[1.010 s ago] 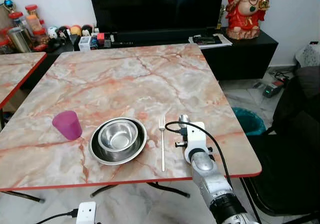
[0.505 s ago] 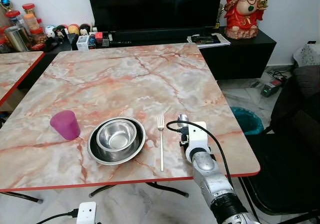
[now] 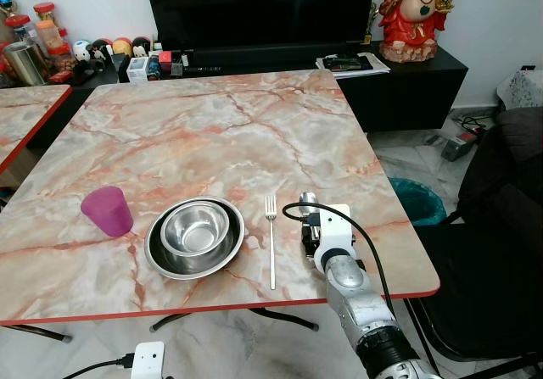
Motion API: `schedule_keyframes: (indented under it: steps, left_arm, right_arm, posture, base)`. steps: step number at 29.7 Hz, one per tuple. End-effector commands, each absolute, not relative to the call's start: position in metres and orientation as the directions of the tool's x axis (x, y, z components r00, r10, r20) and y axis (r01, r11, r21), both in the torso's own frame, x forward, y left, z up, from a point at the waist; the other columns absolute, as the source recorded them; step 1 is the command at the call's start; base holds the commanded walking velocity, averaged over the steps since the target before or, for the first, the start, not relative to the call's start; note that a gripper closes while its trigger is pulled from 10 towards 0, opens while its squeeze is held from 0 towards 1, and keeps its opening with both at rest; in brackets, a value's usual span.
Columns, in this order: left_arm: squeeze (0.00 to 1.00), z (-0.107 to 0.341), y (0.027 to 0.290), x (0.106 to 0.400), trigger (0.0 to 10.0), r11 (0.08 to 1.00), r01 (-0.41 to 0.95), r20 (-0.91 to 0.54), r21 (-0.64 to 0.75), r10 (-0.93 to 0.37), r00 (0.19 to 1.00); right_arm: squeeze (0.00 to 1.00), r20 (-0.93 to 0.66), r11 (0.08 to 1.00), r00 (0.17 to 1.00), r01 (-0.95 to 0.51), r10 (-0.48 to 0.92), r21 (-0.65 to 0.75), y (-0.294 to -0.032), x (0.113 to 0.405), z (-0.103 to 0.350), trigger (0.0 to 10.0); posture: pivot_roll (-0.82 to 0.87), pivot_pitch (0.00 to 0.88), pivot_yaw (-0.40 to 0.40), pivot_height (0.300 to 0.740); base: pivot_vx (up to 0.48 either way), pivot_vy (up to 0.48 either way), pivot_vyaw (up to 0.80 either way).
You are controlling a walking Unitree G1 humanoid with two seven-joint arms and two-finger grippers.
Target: Setting the table
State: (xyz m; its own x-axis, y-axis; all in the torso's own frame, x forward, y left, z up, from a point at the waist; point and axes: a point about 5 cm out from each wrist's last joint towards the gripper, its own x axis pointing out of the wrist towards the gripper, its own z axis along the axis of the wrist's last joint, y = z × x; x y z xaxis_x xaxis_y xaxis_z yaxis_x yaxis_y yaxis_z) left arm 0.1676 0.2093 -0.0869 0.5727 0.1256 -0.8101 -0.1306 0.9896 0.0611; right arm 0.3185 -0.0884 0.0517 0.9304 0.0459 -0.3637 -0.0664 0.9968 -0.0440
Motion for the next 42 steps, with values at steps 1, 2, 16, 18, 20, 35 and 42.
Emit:
schedule_keyframes:
  steps: [1, 2, 16, 18, 20, 35, 42]
  left_arm:
    - [0.0, -0.086, 0.209, 0.171, 10.0, 0.99, -0.129, -0.806, 0.061, 0.125, 0.578]
    - [0.0, -0.085, 0.209, 0.171, 10.0, 0.99, -0.13, -0.806, 0.061, 0.125, 0.579]
    - [0.0, -0.085, 0.207, 0.173, 10.0, 0.99, -0.13, -0.8, 0.05, 0.118, 0.588]
    - [0.0, -0.085, 0.207, 0.173, 10.0, 0.99, -0.131, -0.799, 0.05, 0.118, 0.59]
    - [0.0, -0.084, 0.206, 0.175, 10.0, 0.99, -0.131, -0.794, 0.047, 0.117, 0.597]
    - [0.0, -0.084, 0.203, 0.176, 10.0, 0.99, -0.138, -0.795, 0.037, 0.112, 0.596]
    - [0.0, -0.083, 0.202, 0.178, 10.0, 0.986, -0.162, -0.79, 0.028, 0.121, 0.601]
  right_arm:
    - [0.0, -0.286, 0.998, 0.957, -0.06, 0.054, -0.012, -0.085, 0.324, 0.067, 10.0]
    - [0.0, -0.268, 0.998, 0.962, -0.056, 0.051, -0.013, -0.085, 0.326, 0.07, 10.0]
    - [0.0, -0.044, 0.986, 0.999, -0.014, 0.007, -0.164, -0.092, 0.331, 0.105, 10.0]
    - [0.0, -0.021, 0.985, 1.0, -0.008, 0.005, -0.17, -0.092, 0.331, 0.108, 10.0]
    - [0.0, 0.099, 0.984, 0.995, -0.003, 0.021, -0.18, -0.092, 0.329, 0.123, 10.0]
    - [0.0, 0.253, 0.988, 0.964, -0.046, 0.082, -0.145, -0.082, 0.327, 0.144, 10.0]
    - [0.0, 0.244, 0.989, 0.964, -0.073, 0.103, -0.129, -0.082, 0.329, 0.142, 10.0]
  posture:
    - [-0.02, 0.0, 0.034, 0.74]
    - [-0.02, 0.0, 0.034, 0.74]
    - [-0.02, 0.0, 0.036, 0.74]
    - [-0.03, 0.0, 0.037, 0.74]
    - [-0.03, 0.0, 0.036, 0.74]
    - [-0.04, 0.0, 0.032, 0.74]
    - [-0.03, 0.0, 0.017, 0.74]
  base:
    - [0.0, 0.0, 0.0]
    - [0.0, 0.0, 0.0]
    - [0.0, 0.0, 0.0]
    - [0.0, 0.0, 0.0]
    - [0.0, 0.0, 0.0]
    - [0.0, 0.0, 0.0]
    - [0.0, 0.073, 0.0]
